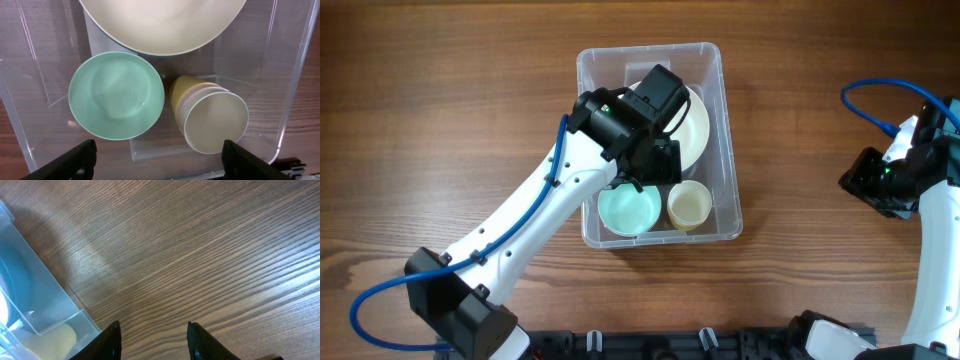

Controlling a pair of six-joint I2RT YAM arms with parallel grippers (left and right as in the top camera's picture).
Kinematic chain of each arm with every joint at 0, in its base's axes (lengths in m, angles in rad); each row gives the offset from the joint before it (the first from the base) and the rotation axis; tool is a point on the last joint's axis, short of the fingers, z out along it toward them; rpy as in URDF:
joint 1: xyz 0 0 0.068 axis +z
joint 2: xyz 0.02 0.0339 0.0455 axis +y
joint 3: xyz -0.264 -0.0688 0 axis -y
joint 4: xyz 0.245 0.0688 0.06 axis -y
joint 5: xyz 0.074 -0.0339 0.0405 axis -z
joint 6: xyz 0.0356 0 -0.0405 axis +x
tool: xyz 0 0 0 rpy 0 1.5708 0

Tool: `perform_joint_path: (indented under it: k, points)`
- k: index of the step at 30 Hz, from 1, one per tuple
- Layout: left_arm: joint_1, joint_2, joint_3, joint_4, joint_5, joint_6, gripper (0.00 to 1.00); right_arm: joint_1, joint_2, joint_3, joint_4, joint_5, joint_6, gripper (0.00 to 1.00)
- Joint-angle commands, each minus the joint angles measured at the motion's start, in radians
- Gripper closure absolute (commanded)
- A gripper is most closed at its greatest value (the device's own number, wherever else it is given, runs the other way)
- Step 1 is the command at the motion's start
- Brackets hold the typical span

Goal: Pack container

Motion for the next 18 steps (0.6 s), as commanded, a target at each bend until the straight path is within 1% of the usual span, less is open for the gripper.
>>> perform_joint_path:
  k: [1, 6, 9, 11, 12, 14, 15, 18]
  points:
    - [0.000, 0.000, -0.007, -0.004, 0.008, 0.002, 0.18, 0.005, -0.006, 0.008, -0.002, -0.016, -0.012, 0.57]
    - [0.020, -0.007, -0.006, 0.002, -0.037, 0.003, 0.14, 0.011, -0.006, 0.008, 0.000, -0.020, -0.013, 0.57]
    - [0.076, -0.029, -0.005, 0.014, -0.094, 0.003, 0.14, 0.059, -0.006, 0.008, 0.005, -0.019, -0.026, 0.57]
    - [0.147, -0.050, -0.005, 0.027, -0.125, 0.007, 0.13, 0.119, -0.006, 0.008, 0.025, -0.011, -0.038, 0.58]
    - [0.225, -0.064, -0.005, 0.051, -0.129, 0.032, 0.13, 0.169, -0.006, 0.008, 0.051, -0.012, -0.038, 0.58]
    - [0.317, -0.069, -0.005, 0.078, -0.132, 0.033, 0.13, 0.229, -0.006, 0.008, 0.092, -0.012, -0.037, 0.59]
    - [0.385, -0.065, -0.006, 0.101, -0.131, 0.032, 0.13, 0.282, -0.004, 0.008, 0.126, -0.012, -0.039, 0.61]
    - [0.496, -0.026, -0.007, 0.136, -0.130, 0.032, 0.21, 0.371, 0.025, 0.008, 0.155, -0.013, -0.038, 0.66]
